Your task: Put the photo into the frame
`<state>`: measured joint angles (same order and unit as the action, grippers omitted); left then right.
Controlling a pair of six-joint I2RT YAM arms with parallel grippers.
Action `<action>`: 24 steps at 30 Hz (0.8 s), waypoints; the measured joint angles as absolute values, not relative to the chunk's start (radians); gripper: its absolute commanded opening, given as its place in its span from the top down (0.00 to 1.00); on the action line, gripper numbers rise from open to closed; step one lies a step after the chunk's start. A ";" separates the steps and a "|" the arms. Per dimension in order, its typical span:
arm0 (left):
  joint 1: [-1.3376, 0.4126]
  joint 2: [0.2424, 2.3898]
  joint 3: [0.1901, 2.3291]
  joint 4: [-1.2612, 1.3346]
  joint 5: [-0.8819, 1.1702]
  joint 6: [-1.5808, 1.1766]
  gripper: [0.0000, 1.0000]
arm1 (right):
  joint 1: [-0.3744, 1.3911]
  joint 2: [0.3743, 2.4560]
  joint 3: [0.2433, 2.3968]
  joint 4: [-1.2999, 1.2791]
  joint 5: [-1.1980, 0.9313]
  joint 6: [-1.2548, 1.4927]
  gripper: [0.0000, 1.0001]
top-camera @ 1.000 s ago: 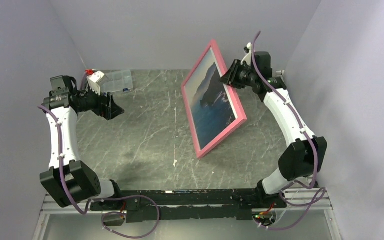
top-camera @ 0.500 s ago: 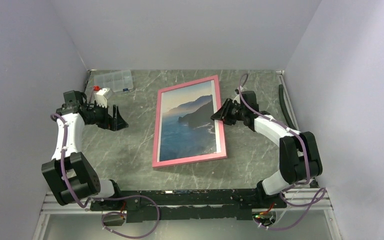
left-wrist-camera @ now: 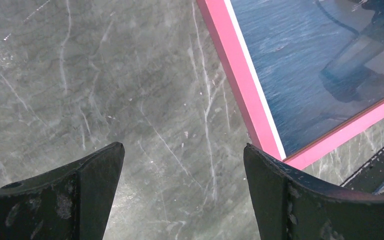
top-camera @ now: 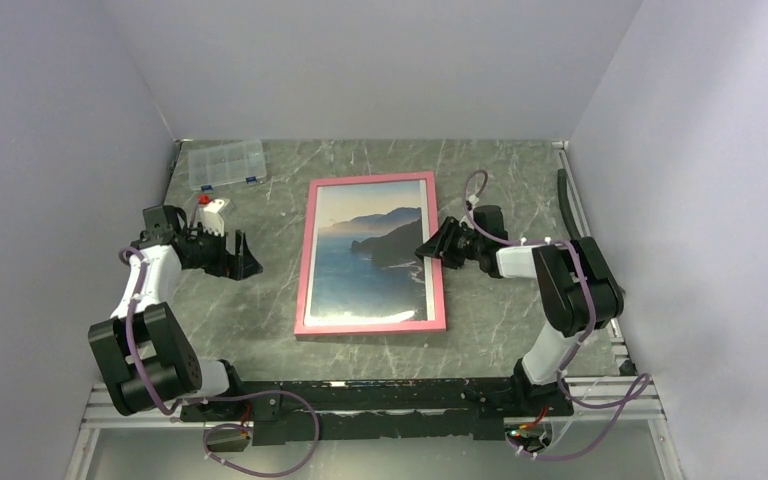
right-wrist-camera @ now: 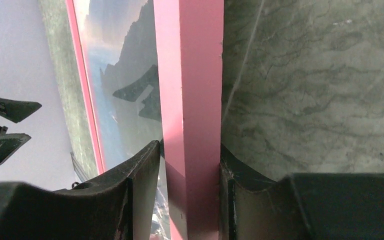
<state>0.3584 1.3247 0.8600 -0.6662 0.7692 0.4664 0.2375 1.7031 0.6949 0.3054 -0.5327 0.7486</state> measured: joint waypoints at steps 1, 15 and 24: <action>0.358 1.325 0.855 -0.654 0.762 0.461 0.06 | 0.237 1.715 0.694 0.319 -0.537 0.750 0.54; 0.354 1.344 0.822 -0.537 0.719 0.402 0.06 | 0.247 1.707 0.706 0.363 -0.497 0.706 0.00; 0.350 1.344 0.819 -0.508 0.709 0.371 0.06 | 0.244 1.612 0.801 -0.013 -0.088 0.624 0.00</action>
